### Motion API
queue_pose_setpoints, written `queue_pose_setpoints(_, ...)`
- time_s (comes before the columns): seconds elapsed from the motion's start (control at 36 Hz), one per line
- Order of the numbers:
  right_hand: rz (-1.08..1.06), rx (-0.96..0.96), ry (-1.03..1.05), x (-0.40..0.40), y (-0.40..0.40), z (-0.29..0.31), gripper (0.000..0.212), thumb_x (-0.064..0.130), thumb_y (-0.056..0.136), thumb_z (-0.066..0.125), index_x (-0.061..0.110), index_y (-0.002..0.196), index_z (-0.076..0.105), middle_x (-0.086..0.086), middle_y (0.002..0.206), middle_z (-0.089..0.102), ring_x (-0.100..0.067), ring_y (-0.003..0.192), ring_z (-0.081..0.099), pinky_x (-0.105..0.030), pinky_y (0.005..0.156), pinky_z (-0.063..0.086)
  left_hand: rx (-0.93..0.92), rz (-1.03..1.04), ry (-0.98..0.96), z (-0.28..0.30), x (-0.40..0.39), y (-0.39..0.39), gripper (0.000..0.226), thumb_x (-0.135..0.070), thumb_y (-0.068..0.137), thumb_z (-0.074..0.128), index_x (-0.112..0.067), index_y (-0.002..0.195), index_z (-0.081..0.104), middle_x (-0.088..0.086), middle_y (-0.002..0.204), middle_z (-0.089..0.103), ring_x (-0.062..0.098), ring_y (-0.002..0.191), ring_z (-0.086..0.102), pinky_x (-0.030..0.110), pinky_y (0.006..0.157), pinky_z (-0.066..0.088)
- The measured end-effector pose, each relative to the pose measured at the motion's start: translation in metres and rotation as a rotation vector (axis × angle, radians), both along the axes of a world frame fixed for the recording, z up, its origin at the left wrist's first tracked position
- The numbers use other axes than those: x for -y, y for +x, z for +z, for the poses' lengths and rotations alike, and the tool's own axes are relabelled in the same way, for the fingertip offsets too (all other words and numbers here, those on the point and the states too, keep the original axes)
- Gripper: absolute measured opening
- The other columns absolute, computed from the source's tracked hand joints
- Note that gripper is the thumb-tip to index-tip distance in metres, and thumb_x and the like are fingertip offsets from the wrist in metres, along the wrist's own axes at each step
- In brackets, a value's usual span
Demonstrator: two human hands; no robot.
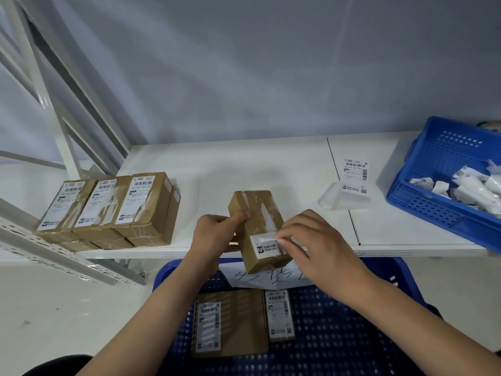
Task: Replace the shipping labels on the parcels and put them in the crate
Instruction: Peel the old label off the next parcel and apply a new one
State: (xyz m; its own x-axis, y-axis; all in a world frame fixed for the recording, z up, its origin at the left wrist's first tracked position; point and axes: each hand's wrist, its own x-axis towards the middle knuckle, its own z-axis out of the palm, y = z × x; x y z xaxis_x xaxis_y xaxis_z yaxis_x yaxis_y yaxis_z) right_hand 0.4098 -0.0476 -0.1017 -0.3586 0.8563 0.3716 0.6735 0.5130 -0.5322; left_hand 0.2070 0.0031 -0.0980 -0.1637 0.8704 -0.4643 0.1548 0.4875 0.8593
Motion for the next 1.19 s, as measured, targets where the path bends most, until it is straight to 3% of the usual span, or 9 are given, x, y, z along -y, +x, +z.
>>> queue_pose_setpoints(0.06,-0.001,-0.002,0.005,0.0,0.003,-0.001,0.009,0.017,0.094,0.067,0.015,0.102,0.072,0.01,0.097,0.064,-0.008,0.097,0.053,-0.029,0.081,0.051,-0.007,-0.013,0.003,-0.003,0.002,0.001,0.027,-0.032,0.088,0.077,-0.007,0.093,0.068,0.01,0.097,0.075,0.026,0.085,0.075,0.041,0.077,0.064)
queue_pose_setpoints(0.14,-0.008,-0.01,0.021,-0.001,0.006,-0.002,0.013,0.019,0.093,0.066,0.015,0.103,0.074,0.009,0.104,0.063,-0.009,0.101,0.053,-0.029,0.083,0.051,-0.018,0.015,0.028,-0.004,0.001,0.001,0.029,-0.035,0.087,0.078,-0.01,0.096,0.067,0.006,0.097,0.074,0.022,0.084,0.075,0.031,0.064,0.061)
queue_pose_setpoints(0.28,-0.072,-0.1,-0.002,-0.003,0.009,0.003,0.022,0.015,0.093,0.069,0.018,0.114,0.075,0.01,0.124,0.062,-0.001,0.109,0.054,-0.006,0.096,0.039,0.01,0.008,0.06,-0.003,0.002,0.004,0.035,-0.035,0.087,0.078,-0.007,0.106,0.067,0.008,0.1,0.074,0.023,0.088,0.075,0.027,0.062,0.06)
queue_pose_setpoints(0.53,-0.139,-0.085,-0.135,-0.003,0.011,0.009,0.035,0.012,0.1,0.058,0.017,0.134,0.062,0.015,0.122,0.059,0.004,0.116,0.047,0.002,0.1,0.025,-0.094,0.013,0.129,-0.007,0.001,-0.003,0.052,-0.042,0.08,0.083,-0.018,0.121,0.062,0.001,0.11,0.072,0.022,0.099,0.072,0.046,0.09,0.061)
queue_pose_setpoints(0.64,-0.25,-0.191,-0.317,-0.007,0.013,0.004,0.035,0.023,0.1,0.057,0.028,0.135,0.059,0.012,0.123,0.061,-0.001,0.111,0.056,-0.011,0.1,0.04,-0.015,-0.032,0.175,-0.003,0.005,0.006,0.055,-0.048,0.07,0.083,-0.022,0.116,0.066,-0.004,0.11,0.073,0.02,0.098,0.074,0.043,0.09,0.061)
queue_pose_setpoints(0.72,-0.316,-0.356,-0.462,-0.011,0.012,0.004,0.039,0.031,0.097,0.063,0.03,0.136,0.056,0.014,0.125,0.063,-0.002,0.111,0.061,-0.026,0.099,0.05,0.116,-0.084,0.168,0.003,0.008,0.009,0.037,-0.032,0.083,0.083,-0.019,0.114,0.068,0.003,0.11,0.075,0.021,0.096,0.075,0.042,0.091,0.061)
queue_pose_setpoints(0.89,-0.361,-0.645,-0.76,-0.016,0.009,0.009,0.043,0.036,0.096,0.065,0.034,0.137,0.053,0.011,0.117,0.07,0.0,0.093,0.069,-0.014,0.073,0.053,0.254,-0.159,0.168,0.01,0.012,0.011,0.037,-0.025,0.091,0.075,-0.008,0.124,0.067,0.005,0.109,0.078,0.023,0.1,0.075,0.038,0.093,0.059)
queue_pose_setpoints(1.08,-0.438,-0.896,-0.86,-0.019,0.012,0.008,0.041,0.022,0.088,0.075,0.03,0.126,0.061,0.001,0.102,0.076,-0.016,0.097,0.072,-0.033,0.087,0.054,0.292,-0.216,0.103,0.011,0.014,0.014,0.038,-0.024,0.09,0.076,-0.016,0.126,0.064,0.003,0.107,0.078,0.02,0.099,0.076,0.033,0.089,0.06)
queue_pose_setpoints(1.19,-0.453,-0.953,-0.805,-0.019,0.012,0.009,0.033,0.022,0.088,0.075,0.03,0.119,0.065,0.001,0.099,0.075,-0.011,0.091,0.071,-0.026,0.077,0.047,0.269,-0.25,0.067,0.01,0.015,0.015,0.039,-0.022,0.089,0.077,-0.014,0.126,0.065,0.005,0.108,0.077,0.02,0.096,0.076,0.031,0.087,0.06)
